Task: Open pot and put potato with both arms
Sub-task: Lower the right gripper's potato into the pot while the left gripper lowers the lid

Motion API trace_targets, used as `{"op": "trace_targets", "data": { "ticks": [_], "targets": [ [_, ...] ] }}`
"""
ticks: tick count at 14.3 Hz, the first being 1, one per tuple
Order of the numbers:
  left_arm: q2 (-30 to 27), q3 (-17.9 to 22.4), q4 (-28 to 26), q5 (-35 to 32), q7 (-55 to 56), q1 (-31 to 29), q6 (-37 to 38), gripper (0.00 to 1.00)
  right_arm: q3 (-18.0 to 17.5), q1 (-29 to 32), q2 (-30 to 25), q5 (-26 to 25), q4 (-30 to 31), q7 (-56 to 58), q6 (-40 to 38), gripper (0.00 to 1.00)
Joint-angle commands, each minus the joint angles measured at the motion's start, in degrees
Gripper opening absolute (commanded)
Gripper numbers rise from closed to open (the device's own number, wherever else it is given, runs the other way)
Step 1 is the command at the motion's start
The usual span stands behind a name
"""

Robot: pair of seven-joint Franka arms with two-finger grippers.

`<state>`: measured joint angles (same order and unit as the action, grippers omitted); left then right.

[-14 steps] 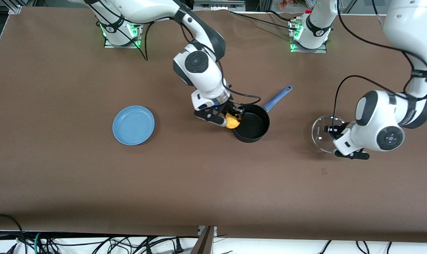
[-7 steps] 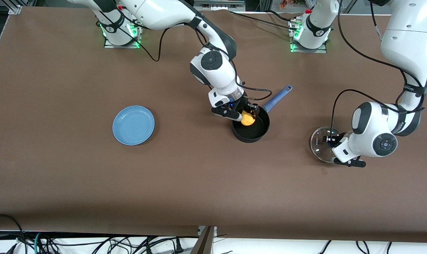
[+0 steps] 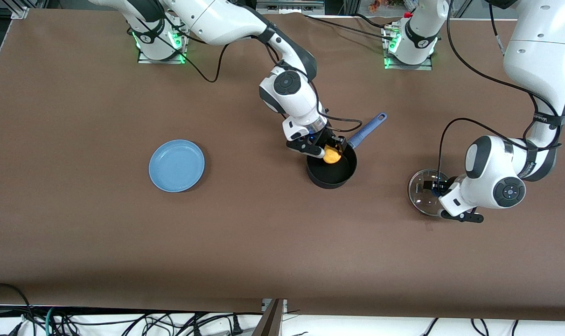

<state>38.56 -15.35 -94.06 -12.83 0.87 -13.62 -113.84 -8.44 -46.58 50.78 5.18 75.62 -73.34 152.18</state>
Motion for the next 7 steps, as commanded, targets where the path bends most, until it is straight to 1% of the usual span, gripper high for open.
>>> {"op": "trace_targets", "data": {
  "ticks": [1,3,4,5,7],
  "targets": [
    [-2.7,-0.7,0.6,-0.4,-0.9,-1.7,3.4,1.0,0.4,-0.2,1.2,-0.1,-1.9,0.4,0.0,1.0],
    [-6.8,-1.0,0.9,-0.3,-0.8,-1.8,7.6,1.0,0.6,0.2,0.5,-0.2,-2.1,0.5,-2.0,1.0],
    [-9.0,-1.4,1.9,-0.3,-0.9,-1.8,11.0,1.0,1.0,0.4,-0.3,-0.3,-2.8,0.8,-5.3,1.0],
    [-10.7,-2.7,3.6,-0.2,-0.9,-1.6,15.6,1.0,1.3,1.0,-0.9,-0.3,-4.1,2.6,-9.7,1.0],
    [-13.2,-6.2,9.9,-0.2,-0.9,-1.7,24.6,1.0,1.4,3.3,-1.7,-0.2,-8.5,8.7,-19.5,1.0]
  ]
}}
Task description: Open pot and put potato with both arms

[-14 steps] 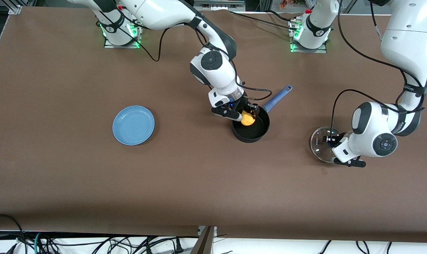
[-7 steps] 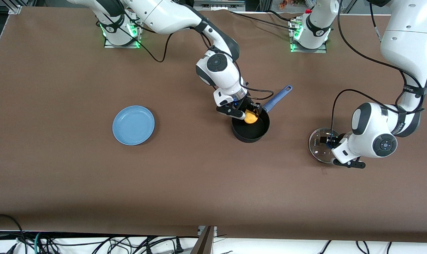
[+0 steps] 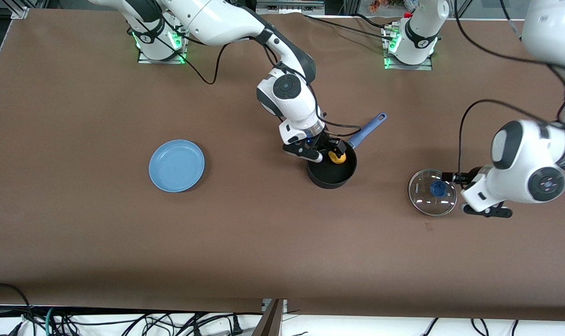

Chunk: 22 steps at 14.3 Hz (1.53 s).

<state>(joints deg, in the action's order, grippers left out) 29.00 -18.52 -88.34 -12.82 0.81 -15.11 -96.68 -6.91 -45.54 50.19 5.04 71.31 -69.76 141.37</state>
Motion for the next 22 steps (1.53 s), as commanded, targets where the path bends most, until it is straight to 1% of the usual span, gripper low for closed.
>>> {"op": "trace_targets", "data": {
  "ticks": [1,2,3,5,8,9,10,12,13,14,15,17,18,19,21,22],
  "targets": [
    [-4.9,-4.4,7.4,-0.2,-0.8,-0.2,10.5,1.0,-0.3,3.8,-1.9,0.0,-5.2,8.7,-12.0,1.0],
    [-6.2,-5.8,9.8,-0.1,-0.8,-0.3,12.4,1.0,-0.3,5.2,-3.2,0.0,-5.3,12.2,-14.6,1.0],
    [-7.8,-6.5,10.7,0.6,-0.9,-0.4,12.8,1.0,-0.3,6.8,-4.5,-0.1,-5.3,15.5,-17.4,1.0],
    [-11.2,-6.5,10.8,3.8,-1.0,-0.4,12.8,1.0,0.6,9.1,-7.0,-0.6,-5.3,23.0,-24.1,1.0],
    [-14.5,-6.9,9.8,7.8,-0.9,-0.2,12.8,1.0,3.7,11.9,-11.1,-0.9,-5.3,31.7,-31.9,1.0],
    [-16.8,-5.8,7.9,9.2,-0.9,0.4,12.8,1.0,4.3,13.6,-12.6,-1.0,-5.2,34.9,-34.3,1.0],
    [-19.0,-2.5,5.1,9.7,-0.9,2.5,12.2,1.0,4.4,15.1,-13.2,-1.2,-5.2,40.2,-37.0,1.0],
    [-22.9,10.3,-2.1,13.1,-1.1,12.2,8.6,1.0,5.7,18.2,-16.0,-1.1,-5.2,49.0,-44.4,1.0],
    [-24.9,15.0,-5.3,13.2,-1.1,16.6,6.8,1.0,6.2,20.0,-17.6,-1.9,-5.2,51.1,-47.2,1.0],
    [-26.5,16.4,-7.5,13.2,-1.1,18.2,5.5,1.0,6.3,21.8,-19.5,-3.5,-5.1,53.2,-49.8,1.0],
    [-27.6,16.4,-8.8,13.2,-1.0,18.4,4.5,1.0,6.2,23.8,-21.0,-5.1,-5.0,56.3,-52.7,1.0],
    [-27.3,16.2,-7.5,12.7,-0.9,18.5,5.3,1.0,6.1,27.1,-24.2,-7.6,-4.7,61.7,-57.4,1.0],
    [-27.2,16.2,-6.9,12.5,-1.0,18.4,4.9,1.0,5.8,28.8,-25.6,-9.3,-3.5,62.0,-58.8,1.0],
    [-27.3,16.1,-6.8,12.4,-0.9,18.4,4.9,1.0,5.7,30.0,-29.1,-10.1,-0.2,62.0,-59.1,1.0],
    [-27.1,16.1,-6.6,12.2,-1.1,18.4,4.7,1.0,5.7,33.1,-35.2,-10.0,6.4,61.8,-58.5,1.0],
    [-26.3,16.2,-5.6,12.1,-1.1,18.3,4.4,1.0,5.7,34.7,-36.7,-10.0,7.3,62.8,-58.7,1.0]
  ]
}}
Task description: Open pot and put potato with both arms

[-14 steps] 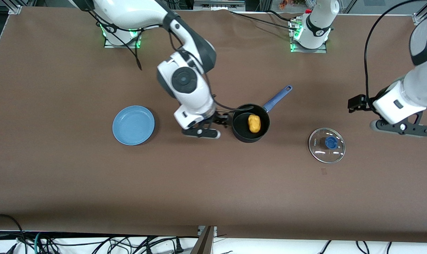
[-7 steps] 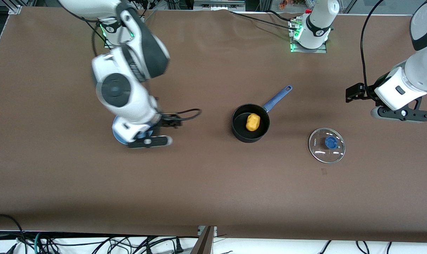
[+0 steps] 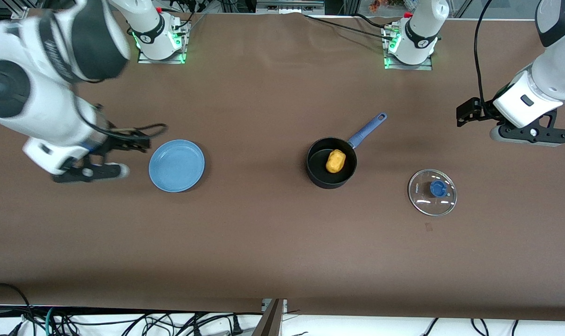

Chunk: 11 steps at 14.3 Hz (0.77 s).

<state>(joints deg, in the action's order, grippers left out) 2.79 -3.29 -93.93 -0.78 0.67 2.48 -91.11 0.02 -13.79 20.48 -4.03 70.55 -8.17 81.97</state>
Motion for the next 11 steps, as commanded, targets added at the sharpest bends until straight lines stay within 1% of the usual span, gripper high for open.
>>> {"op": "trace_targets", "data": {
  "ticks": [1,2,5,6,7,8,9,10,11],
  "targets": [
    [0.4,1.0,0.9,-1.0,-1.0,0.8,-1.4,1.0,-1.3,4.5,-8.7,-0.7,8.5,1.3,-0.7,1.0],
    [0.6,0.9,1.4,-1.8,-1.4,0.9,-1.4,1.0,-1.3,6.0,-10.2,-0.6,8.6,1.8,-2.8,1.0],
    [0.8,1.3,2.0,-1.8,-3.6,0.6,-0.4,1.0,-1.3,9.5,-15.1,-0.6,9.2,2.5,-2.1,1.0],
    [0.6,1.4,2.0,-1.8,-3.7,0.2,-0.3,1.0,-1.3,10.0,-16.8,-0.5,10.2,2.5,-2.9,1.0],
    [0.6,1.5,2.0,-1.8,-4.2,0.1,-0.3,1.0,-1.3,11.3,-19.8,-0.3,13.2,2.3,-3.0,1.0],
    [0.6,1.4,2.1,-1.8,-4.2,-0.2,-0.3,1.0,-1.3,12.2,-21.7,-0.2,15.8,2.3,-1.9,1.0],
    [0.6,1.0,2.4,-1.9,-4.2,-0.1,-0.2,1.0,-1.4,12.3,-21.6,-0.4,16.5,3.5,-1.9,1.0],
    [0.6,0.9,2.5,-1.8,-4.1,-0.1,0.5,1.0,-2.6,12.3,-21.9,-0.2,17.2,4.0,-2.3,1.0],
    [0.6,1.0,2.6,-1.8,-4.5,-0.2,1.6,1.0,-2.7,12.4,-21.9,0.1,18.2,3.6,-2.4,1.0]
  ]
}}
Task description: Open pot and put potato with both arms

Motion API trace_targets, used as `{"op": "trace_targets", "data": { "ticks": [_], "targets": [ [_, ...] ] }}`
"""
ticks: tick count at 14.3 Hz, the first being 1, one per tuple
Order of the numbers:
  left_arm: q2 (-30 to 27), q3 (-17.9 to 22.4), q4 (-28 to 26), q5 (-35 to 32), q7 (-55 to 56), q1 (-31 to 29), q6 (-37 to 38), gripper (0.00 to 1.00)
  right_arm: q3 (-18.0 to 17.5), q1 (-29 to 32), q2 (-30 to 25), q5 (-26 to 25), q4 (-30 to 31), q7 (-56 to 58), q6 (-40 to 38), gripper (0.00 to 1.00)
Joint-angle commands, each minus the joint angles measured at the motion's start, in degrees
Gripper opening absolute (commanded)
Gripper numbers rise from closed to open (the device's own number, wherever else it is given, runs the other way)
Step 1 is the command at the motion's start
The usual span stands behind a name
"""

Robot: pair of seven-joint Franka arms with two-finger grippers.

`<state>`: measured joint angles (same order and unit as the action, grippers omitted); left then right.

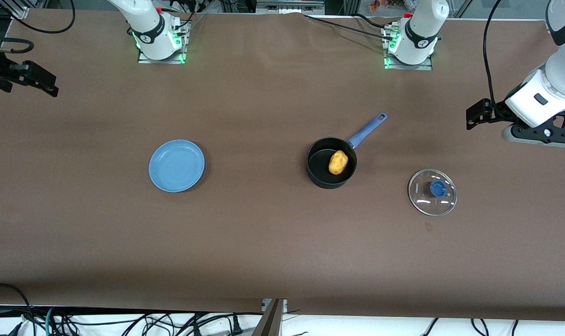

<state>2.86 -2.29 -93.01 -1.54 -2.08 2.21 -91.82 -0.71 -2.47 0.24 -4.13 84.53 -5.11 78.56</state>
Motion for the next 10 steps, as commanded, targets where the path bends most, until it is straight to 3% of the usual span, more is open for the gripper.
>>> {"op": "trace_targets", "data": {
  "ticks": [1,3,10],
  "targets": [
    [0.6,0.1,1.8,-0.8,-1.6,0.1,2.4,1.0,-2.3,1.1,-1.9,0.3,5.0,-0.3,0.5,1.0],
    [0.6,0.1,1.9,-0.4,-1.4,0.1,2.3,1.0,-3.8,1.1,-1.7,0.4,5.2,-0.6,0.6,1.0],
    [0.8,0.1,2.0,-0.3,-1.4,0.1,2.2,1.0,-3.4,1.0,0.5,1.3,2.5,0.4,0.7,1.0]
  ]
}}
